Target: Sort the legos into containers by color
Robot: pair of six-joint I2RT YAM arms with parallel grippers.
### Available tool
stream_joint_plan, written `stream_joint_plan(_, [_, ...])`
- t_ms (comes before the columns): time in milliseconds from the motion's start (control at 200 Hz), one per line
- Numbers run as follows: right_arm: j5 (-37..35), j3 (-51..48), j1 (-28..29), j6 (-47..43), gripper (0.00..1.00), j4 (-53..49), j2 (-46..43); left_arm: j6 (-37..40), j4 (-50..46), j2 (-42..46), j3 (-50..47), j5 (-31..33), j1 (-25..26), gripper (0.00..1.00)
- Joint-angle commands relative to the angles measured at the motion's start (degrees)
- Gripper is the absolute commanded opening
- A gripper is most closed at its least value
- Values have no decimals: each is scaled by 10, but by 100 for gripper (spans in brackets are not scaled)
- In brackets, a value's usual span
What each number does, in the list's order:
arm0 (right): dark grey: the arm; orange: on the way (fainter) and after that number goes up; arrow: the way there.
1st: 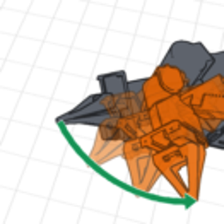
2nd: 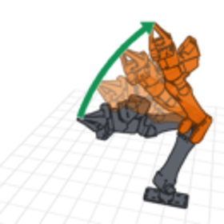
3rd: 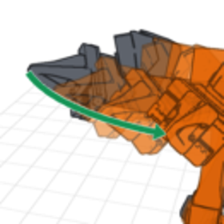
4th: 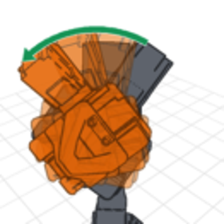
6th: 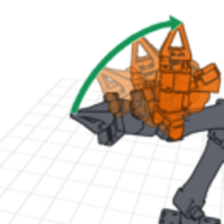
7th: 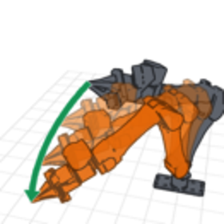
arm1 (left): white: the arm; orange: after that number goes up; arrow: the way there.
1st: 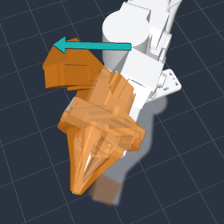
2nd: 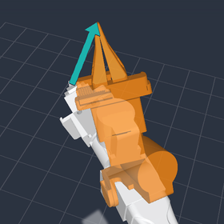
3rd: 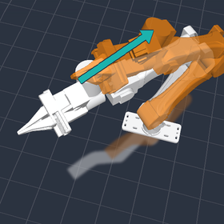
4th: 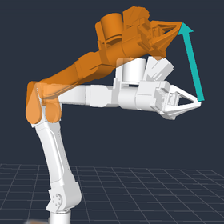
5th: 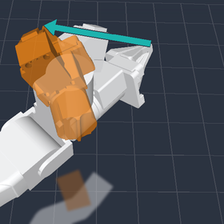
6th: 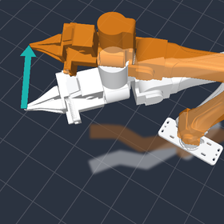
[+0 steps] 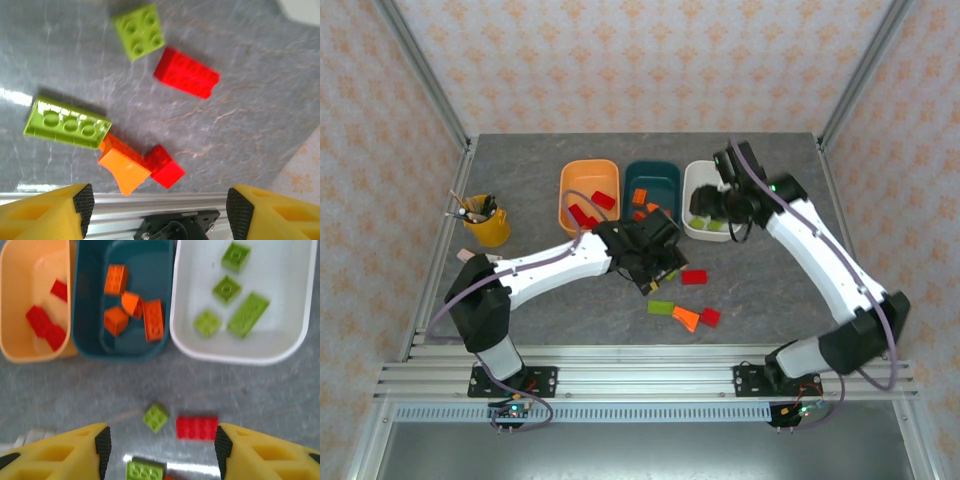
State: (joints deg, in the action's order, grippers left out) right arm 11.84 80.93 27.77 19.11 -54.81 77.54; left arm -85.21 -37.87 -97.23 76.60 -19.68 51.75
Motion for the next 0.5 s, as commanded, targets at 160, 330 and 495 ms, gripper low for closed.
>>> stream_joint_plan(160, [16, -163, 34, 81, 59, -59, -191, -151, 12, -41, -12, 13, 43, 72])
stream_joint_plan(330, [-31, -171, 34, 102, 60, -99, -274, -40, -98, -123, 129, 47, 50, 72])
stream_joint_plan(495, [-41, -171, 34, 114, 60, -104, -299, -43, -100, -185, 170, 60, 49, 75])
